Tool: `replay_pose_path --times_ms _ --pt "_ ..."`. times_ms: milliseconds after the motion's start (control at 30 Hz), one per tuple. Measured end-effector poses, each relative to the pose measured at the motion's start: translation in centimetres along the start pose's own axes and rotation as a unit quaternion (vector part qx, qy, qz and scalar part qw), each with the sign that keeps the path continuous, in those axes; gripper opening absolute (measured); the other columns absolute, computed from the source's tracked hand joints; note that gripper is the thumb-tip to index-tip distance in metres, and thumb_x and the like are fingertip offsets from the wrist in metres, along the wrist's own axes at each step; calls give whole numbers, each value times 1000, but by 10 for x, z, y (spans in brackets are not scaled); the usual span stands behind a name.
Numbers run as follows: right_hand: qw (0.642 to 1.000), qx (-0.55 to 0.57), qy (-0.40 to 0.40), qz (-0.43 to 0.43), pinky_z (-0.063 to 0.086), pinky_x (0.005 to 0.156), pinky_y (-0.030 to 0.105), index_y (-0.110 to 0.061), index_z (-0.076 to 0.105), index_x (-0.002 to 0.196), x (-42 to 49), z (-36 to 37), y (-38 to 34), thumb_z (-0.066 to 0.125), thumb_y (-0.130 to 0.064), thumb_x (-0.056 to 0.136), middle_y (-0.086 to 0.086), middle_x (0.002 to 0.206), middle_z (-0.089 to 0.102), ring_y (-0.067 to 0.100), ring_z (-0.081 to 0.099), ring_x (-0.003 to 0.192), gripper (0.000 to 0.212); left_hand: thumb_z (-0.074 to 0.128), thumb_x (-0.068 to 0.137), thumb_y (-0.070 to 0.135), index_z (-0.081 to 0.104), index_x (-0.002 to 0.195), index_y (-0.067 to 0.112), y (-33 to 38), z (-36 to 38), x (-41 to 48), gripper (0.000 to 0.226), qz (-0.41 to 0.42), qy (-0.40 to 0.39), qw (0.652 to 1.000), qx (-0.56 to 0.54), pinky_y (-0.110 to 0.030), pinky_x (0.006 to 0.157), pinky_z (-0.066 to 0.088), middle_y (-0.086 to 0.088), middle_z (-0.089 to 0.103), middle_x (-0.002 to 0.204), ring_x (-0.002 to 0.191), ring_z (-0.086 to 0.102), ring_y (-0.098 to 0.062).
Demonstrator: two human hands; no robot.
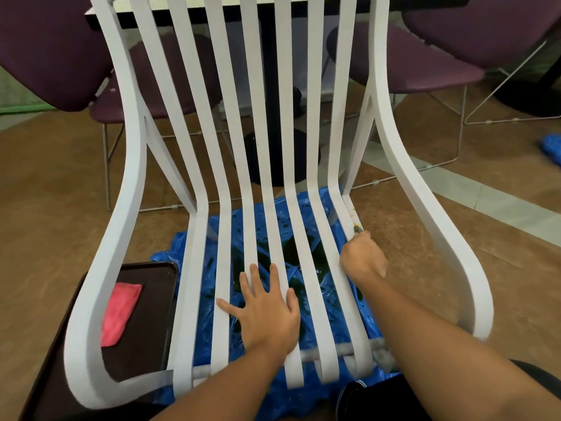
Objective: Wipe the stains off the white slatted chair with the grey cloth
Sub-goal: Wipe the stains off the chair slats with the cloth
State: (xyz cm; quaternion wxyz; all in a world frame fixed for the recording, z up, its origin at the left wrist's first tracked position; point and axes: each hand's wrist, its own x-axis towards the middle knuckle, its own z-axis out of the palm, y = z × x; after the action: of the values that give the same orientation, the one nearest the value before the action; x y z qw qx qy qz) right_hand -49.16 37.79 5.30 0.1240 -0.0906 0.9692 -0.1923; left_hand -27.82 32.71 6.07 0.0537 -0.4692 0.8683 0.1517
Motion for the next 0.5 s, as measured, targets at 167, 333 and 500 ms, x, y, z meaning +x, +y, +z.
replay_pose_path --times_ms 167,333,500 --pt "1000 12 2 -13 49 88 45 -7 51 124 38 8 -26 41 -21 100 17 122 65 38 63 110 30 14 101 58 -3 159 39 0 3 4 64 -2 -2 1000 -4 -81 108 -4 -4 -11 169 155 -13 -31" --pt "999 27 -3 -27 48 94 46 -8 50 129 82 18 -55 46 -25 97 16 127 63 37 62 114 36 10 100 60 -6 159 40 2 8 8 65 -4 4 1000 3 -81 106 -5 -4 -11 169 155 -13 -32" --pt "999 27 -15 -43 49 93 46 -10 52 126 117 25 -77 49 -21 95 17 125 63 38 62 114 33 7 98 60 -8 159 39 -1 13 9 66 5 2 1000 15 -82 105 -7 -5 -13 169 154 -14 -32"
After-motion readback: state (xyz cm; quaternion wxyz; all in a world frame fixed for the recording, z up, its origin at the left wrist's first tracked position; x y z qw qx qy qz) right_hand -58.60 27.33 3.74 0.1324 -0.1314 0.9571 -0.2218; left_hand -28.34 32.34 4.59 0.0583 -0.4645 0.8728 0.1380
